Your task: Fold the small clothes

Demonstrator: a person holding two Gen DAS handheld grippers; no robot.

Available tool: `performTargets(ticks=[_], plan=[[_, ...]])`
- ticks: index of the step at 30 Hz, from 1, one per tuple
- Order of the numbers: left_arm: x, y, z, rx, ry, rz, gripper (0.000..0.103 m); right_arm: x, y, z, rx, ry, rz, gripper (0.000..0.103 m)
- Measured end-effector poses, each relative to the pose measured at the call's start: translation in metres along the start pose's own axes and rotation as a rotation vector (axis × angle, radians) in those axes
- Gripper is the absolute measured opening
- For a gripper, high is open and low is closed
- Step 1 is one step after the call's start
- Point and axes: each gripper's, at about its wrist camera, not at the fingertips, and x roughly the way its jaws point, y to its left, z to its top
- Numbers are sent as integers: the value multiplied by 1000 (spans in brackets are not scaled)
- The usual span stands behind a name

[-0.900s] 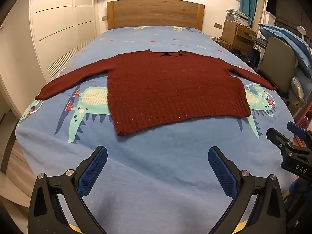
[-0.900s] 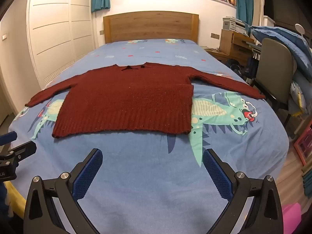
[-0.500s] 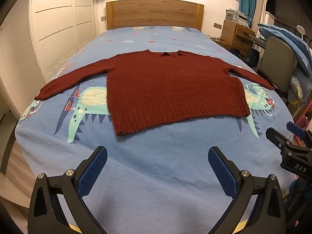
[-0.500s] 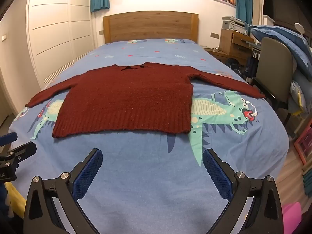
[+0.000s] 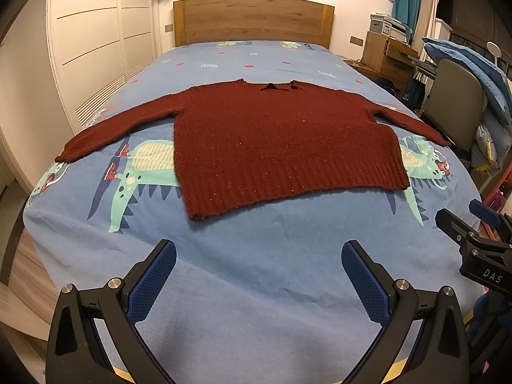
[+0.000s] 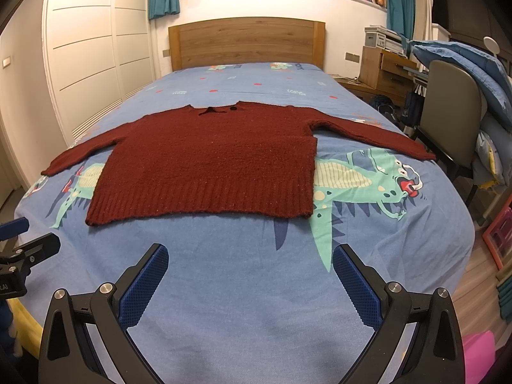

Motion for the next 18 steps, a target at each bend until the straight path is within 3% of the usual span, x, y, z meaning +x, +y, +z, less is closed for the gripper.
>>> performTargets(ticks=[18], plan=[[-2,1,0,-14,0,-27,102,-1,-1,0,0,0,2,103]])
